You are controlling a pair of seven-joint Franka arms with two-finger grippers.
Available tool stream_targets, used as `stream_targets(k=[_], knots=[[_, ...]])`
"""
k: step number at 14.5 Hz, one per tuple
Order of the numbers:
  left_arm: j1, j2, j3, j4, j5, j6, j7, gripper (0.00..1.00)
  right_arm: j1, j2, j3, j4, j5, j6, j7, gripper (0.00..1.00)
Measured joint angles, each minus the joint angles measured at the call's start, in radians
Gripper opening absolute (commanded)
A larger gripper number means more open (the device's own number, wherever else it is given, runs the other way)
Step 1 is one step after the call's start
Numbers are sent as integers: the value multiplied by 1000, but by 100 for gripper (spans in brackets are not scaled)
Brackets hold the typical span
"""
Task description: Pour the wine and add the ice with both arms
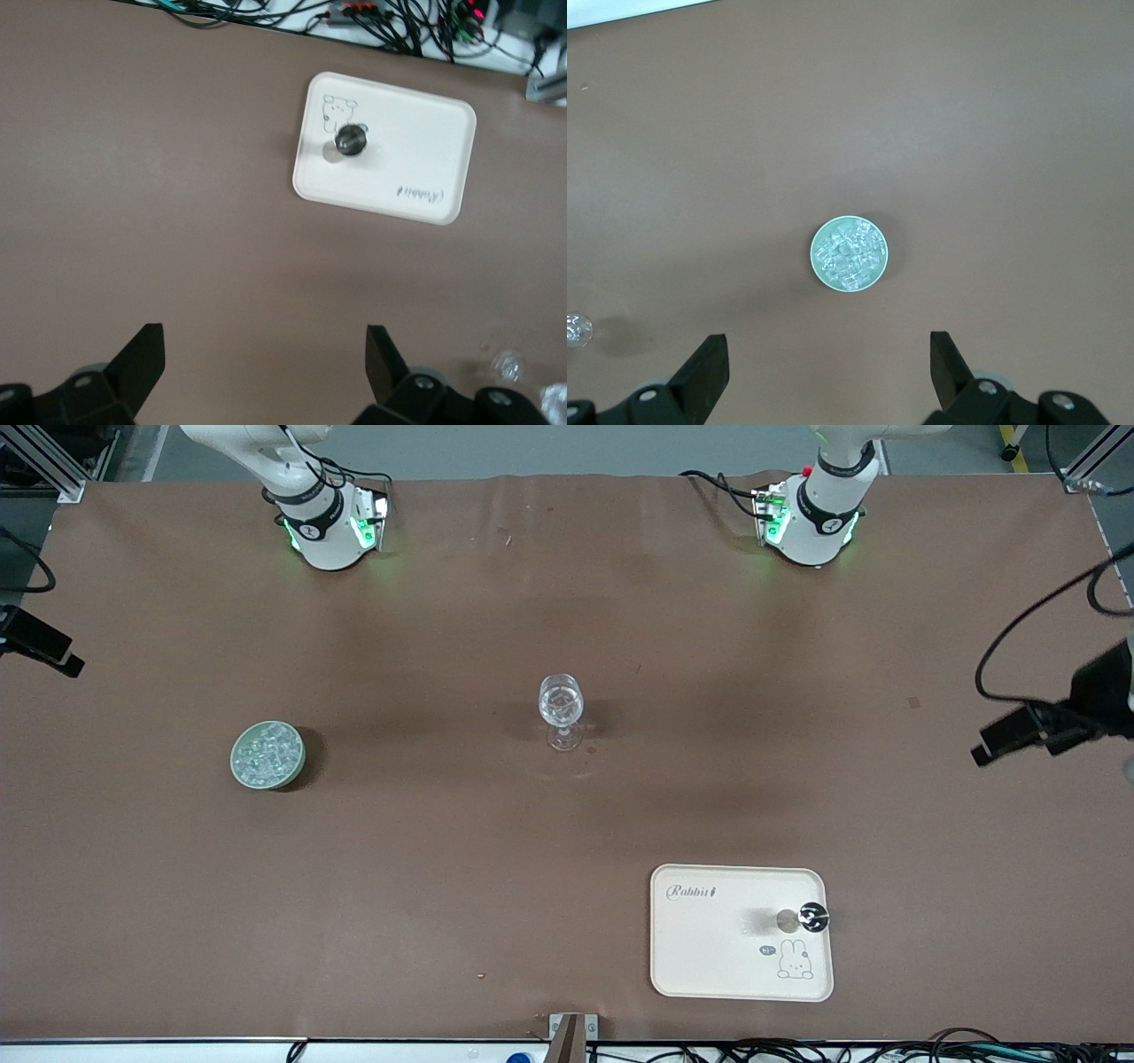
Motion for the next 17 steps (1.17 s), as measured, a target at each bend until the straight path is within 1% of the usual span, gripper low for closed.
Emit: stream_targets(k=[2,5,6,8,10,14,15,17], knots=[[1,-121,-20,-115,10,-5,56,100,0,0,0,-1,0,0,0,100],[2,-290,-24,-282,10,-6,94,100,0,0,1,-2,0,1,0,100],[2,-321,-26,-316,10,-5,94,100,0,0,1,-2,0,1,0,100],[2,-336,-29,-345,10,-1,94,100,1,0,1,-2,1,1,0,100],[2,-305,-30,-326,10,3,94,100,2,0,2,-2,1,1,0,100],[-1,-172,-32,-168,10,-63,94,100,2,0,2,-3,1,-3,0,100],[-2,-151,-33,-144,10,-70,94,100,2,0,2,-3,1,-4,0,100],[-7,-135,-34,-125,10,-91,94,100,2,0,3,-3,1,-4,-1,100]])
